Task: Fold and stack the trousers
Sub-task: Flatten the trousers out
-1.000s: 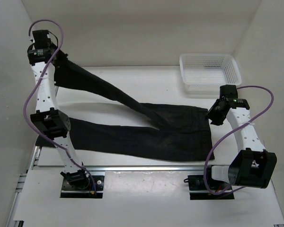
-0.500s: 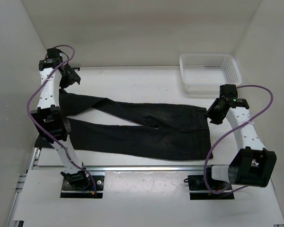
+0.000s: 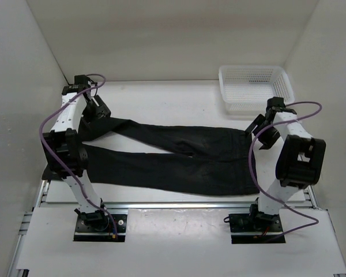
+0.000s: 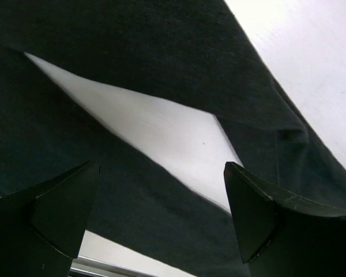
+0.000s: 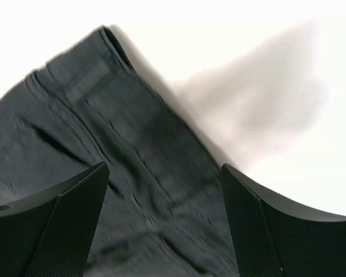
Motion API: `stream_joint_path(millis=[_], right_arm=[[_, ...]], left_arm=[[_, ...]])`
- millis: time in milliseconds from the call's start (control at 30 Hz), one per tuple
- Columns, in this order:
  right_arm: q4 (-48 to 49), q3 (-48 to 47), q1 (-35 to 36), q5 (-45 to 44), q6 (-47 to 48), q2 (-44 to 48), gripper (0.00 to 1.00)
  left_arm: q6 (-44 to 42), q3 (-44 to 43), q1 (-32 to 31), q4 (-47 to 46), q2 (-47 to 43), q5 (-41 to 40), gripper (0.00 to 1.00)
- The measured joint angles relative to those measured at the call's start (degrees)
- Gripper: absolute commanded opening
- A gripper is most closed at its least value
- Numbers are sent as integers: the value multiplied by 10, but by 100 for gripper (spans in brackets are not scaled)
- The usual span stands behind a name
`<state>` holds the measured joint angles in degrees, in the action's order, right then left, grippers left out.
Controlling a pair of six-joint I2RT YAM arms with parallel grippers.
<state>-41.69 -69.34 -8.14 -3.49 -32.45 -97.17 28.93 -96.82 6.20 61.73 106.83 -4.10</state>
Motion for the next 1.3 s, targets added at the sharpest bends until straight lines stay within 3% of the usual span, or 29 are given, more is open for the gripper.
stream_joint_path(millis=[100,167,300,333,367,433,467,500,567,833,867,900,1000,1133,1300], right_arm=[[9,-34,0,6,12,-52,85],[16,-55,0,10,21,-84,81],[27,-74,0,15,38,-127,57],[29,-77,0,18,41,-137,47],[33,-79,0,20,43,-146,40],[32,-82,0,20,47,-152,21],[33,-81,0,20,44,-152,4],[34,-81,0,20,41,-152,0],[38,-75,-1,13,36,-146,0],[20,-6,-44,-91,-30,-59,0],[16,-1,-52,-106,-36,-47,0],[12,3,-59,-121,-40,-36,0],[11,14,-74,-157,-50,-11,0],[12,18,-84,-167,-50,-6,0],[14,18,-86,-160,-45,-6,0]], left_arm=[[-4,2,-2,-9,35,0,97],[-5,3,-3,-14,54,1,93],[-4,6,-4,-21,63,1,82],[-4,6,-4,-22,63,1,78],[-4,6,-4,-24,63,1,66],[-3,6,-4,-26,64,1,55],[-4,6,-4,-27,64,1,48],[-4,6,-4,-27,64,1,31],[-3,6,-4,-29,64,0,10],[-3,6,8,-26,63,-6,13],[-3,6,12,-25,63,-6,23],[-4,6,16,-23,63,-6,54],[-5,6,33,-21,63,2,94],[0,2,53,-17,67,9,92],[1,-78,61,-9,134,20,78]])
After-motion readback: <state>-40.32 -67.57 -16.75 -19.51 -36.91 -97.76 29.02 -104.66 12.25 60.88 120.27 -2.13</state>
